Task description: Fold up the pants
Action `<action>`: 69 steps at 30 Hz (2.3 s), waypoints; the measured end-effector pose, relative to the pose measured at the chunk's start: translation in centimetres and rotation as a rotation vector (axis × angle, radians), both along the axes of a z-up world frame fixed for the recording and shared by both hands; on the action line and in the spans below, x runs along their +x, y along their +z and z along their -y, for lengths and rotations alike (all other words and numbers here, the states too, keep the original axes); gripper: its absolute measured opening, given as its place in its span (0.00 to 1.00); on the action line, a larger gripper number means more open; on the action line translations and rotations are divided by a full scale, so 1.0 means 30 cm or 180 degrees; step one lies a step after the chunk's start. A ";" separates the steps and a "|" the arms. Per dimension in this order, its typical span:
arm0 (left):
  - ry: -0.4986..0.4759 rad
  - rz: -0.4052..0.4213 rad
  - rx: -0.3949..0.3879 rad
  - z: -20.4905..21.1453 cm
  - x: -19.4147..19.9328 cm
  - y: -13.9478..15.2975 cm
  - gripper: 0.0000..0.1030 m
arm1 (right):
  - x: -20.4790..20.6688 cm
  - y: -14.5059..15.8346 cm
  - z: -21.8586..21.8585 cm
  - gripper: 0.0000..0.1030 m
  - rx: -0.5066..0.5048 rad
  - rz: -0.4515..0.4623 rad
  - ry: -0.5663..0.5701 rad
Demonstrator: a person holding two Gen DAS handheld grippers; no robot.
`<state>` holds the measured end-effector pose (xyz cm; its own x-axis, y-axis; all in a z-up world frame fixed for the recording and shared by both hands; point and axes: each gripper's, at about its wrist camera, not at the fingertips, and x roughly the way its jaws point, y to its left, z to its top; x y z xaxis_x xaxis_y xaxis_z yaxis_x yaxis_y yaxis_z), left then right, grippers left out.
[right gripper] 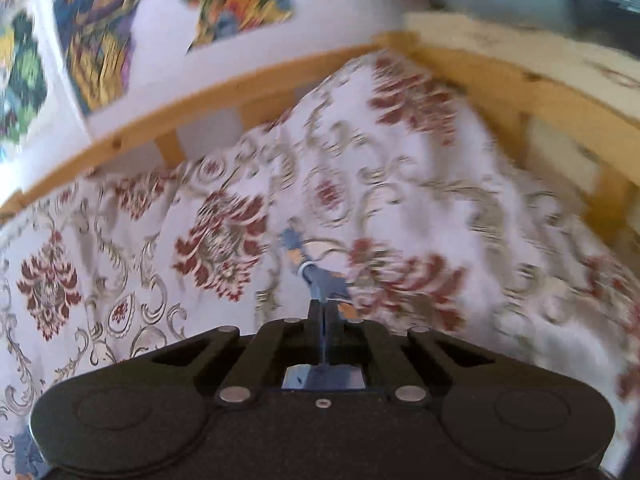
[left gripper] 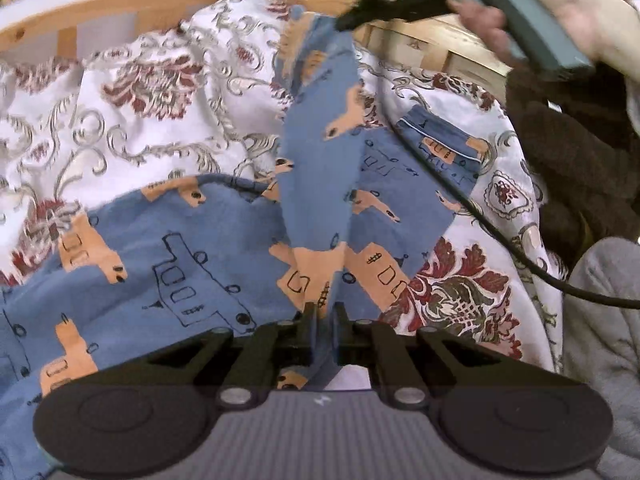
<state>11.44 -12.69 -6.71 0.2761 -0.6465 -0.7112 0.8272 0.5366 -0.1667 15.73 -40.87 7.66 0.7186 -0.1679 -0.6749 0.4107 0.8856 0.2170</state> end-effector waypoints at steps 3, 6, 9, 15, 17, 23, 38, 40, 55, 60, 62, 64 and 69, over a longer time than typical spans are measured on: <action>-0.0064 0.0174 0.0073 0.014 -0.033 0.007 0.08 | -0.161 -0.021 0.040 0.00 -0.0015 0.0119 -0.0266; -0.0144 0.0297 0.0166 0.027 -0.054 0.000 0.08 | -0.299 -0.077 0.071 0.00 0.0020 0.0154 -0.0582; -0.0172 0.0299 0.0237 0.032 -0.058 -0.012 0.08 | -0.403 -0.175 0.107 0.00 0.0271 0.0112 -0.0905; -0.0250 0.0287 0.0273 0.027 -0.061 -0.022 0.08 | -0.510 -0.319 0.140 0.00 0.0654 0.0051 -0.1298; -0.0281 0.0308 0.0287 0.029 -0.064 -0.023 0.08 | -0.535 -0.331 0.136 0.00 0.0695 0.0077 -0.1352; -0.0462 0.0358 0.0319 0.038 -0.097 -0.024 0.08 | -0.565 -0.342 0.141 0.00 0.0678 0.0076 -0.1390; -0.0479 -0.0559 -0.0034 -0.021 -0.021 0.036 0.92 | -0.584 -0.242 0.046 0.95 0.0266 -0.0081 -0.0717; -0.0422 -0.0617 -0.0088 -0.033 0.000 0.074 0.99 | -0.586 -0.223 0.051 0.98 0.0147 -0.0217 -0.0560; -0.0096 -0.0874 -0.0256 0.498 0.345 0.219 1.00 | -0.517 -0.328 -0.161 0.98 -0.2494 -0.0898 0.1236; -0.0131 -0.1223 -0.0173 0.715 0.383 0.137 1.00 | -0.504 -0.390 -0.160 0.98 -0.2597 -0.0838 0.1311; -0.0092 -0.1355 -0.0075 0.773 0.393 0.103 1.00 | -0.499 -0.423 -0.161 0.95 -0.2668 -0.0891 0.1358; -0.0065 -0.1445 -0.0042 0.796 0.398 0.083 0.99 | -0.499 -0.444 -0.170 0.95 -0.2803 -0.0926 0.1370; 0.0087 -0.1611 0.0004 0.822 0.425 0.069 0.87 | -0.492 -0.470 -0.183 0.80 -0.2850 -0.0916 0.1572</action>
